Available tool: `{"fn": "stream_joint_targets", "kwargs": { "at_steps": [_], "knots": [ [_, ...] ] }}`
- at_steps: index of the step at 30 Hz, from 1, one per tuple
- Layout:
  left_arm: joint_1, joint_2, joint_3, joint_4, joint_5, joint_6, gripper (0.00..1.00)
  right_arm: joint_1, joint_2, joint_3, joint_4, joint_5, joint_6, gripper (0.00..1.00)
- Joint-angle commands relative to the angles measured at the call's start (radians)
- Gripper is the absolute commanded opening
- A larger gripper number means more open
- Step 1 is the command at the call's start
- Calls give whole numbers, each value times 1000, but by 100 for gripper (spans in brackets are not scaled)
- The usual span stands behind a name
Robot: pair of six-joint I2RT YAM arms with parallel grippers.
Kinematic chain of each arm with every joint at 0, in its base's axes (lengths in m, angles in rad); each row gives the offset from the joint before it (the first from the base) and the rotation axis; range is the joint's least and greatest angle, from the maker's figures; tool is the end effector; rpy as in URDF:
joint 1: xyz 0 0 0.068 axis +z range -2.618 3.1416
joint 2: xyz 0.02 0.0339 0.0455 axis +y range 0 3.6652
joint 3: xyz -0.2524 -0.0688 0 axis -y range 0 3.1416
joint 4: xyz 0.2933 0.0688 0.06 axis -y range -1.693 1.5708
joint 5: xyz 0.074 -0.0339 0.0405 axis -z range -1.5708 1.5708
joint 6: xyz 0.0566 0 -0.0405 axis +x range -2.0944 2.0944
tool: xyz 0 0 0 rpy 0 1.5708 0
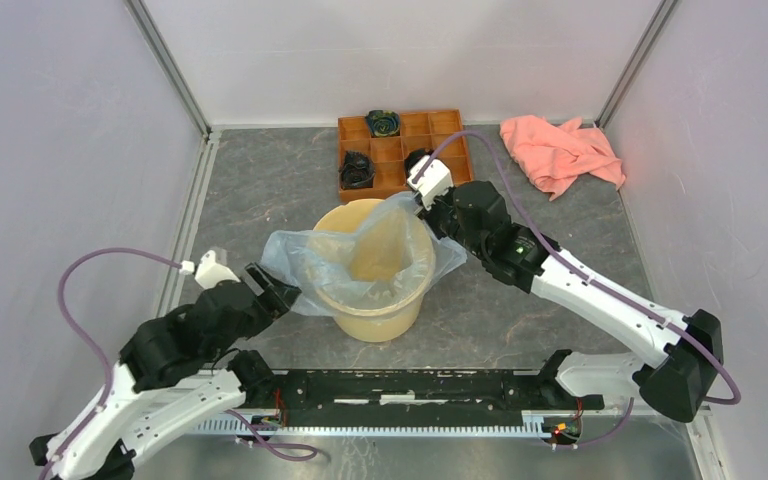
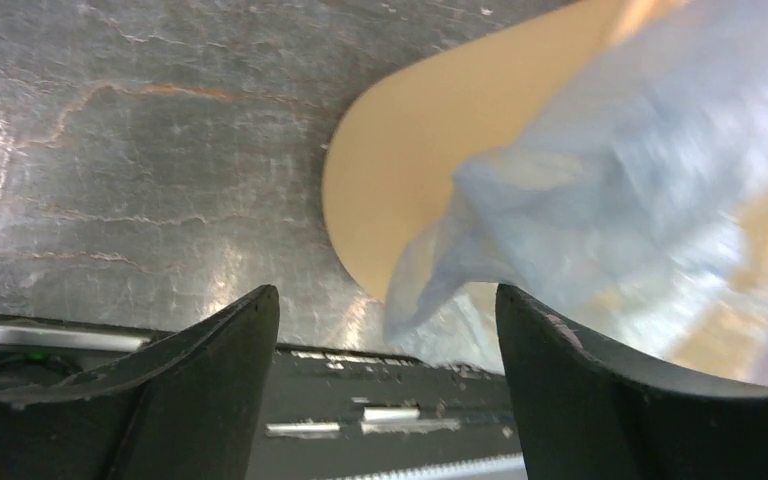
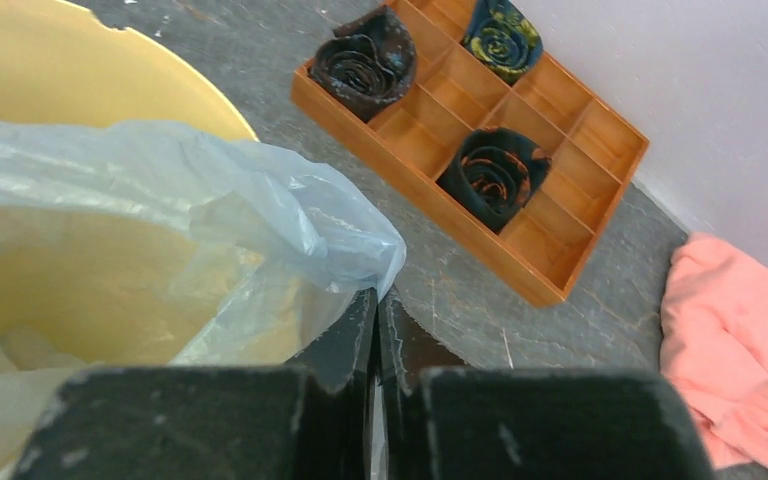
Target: Put the trash bags into the trash bin
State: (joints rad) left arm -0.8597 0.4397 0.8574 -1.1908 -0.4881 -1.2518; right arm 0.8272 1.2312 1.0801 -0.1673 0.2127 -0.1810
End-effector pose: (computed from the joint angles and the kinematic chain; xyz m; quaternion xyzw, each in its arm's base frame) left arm 0.1011 -0.0767 0.3082 -0.2662 0.8588 -0.2183 0.3794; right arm 0.2510 0.2552 0.3262 -0.3347 0.7355 0.1035 0.5799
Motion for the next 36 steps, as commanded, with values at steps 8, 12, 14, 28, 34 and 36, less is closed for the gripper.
{"fn": "stream_joint_targets", "kwargs": {
  "at_steps": [8, 12, 14, 28, 34, 36],
  "knots": [
    [-3, -115, 394, -108, 47, 278, 94, -35, -27, -2, 47, -121, 13, 9],
    [-21, 111, 490, -86, -3, 408, 99, -48, -26, 6, 48, -149, 29, 10],
    [-34, 237, 536, -93, -23, 461, 100, -48, -28, 10, 43, -158, 28, 10],
    [-29, 473, 545, -73, -244, 523, 90, -70, -43, -6, 32, -186, 17, 14],
    [13, 520, 535, -44, -230, 557, 82, -73, -40, -9, 43, -203, 25, 15],
    [65, 510, 522, 16, -181, 603, 79, -74, -41, -14, 48, -207, 28, 15]
  ]
}}
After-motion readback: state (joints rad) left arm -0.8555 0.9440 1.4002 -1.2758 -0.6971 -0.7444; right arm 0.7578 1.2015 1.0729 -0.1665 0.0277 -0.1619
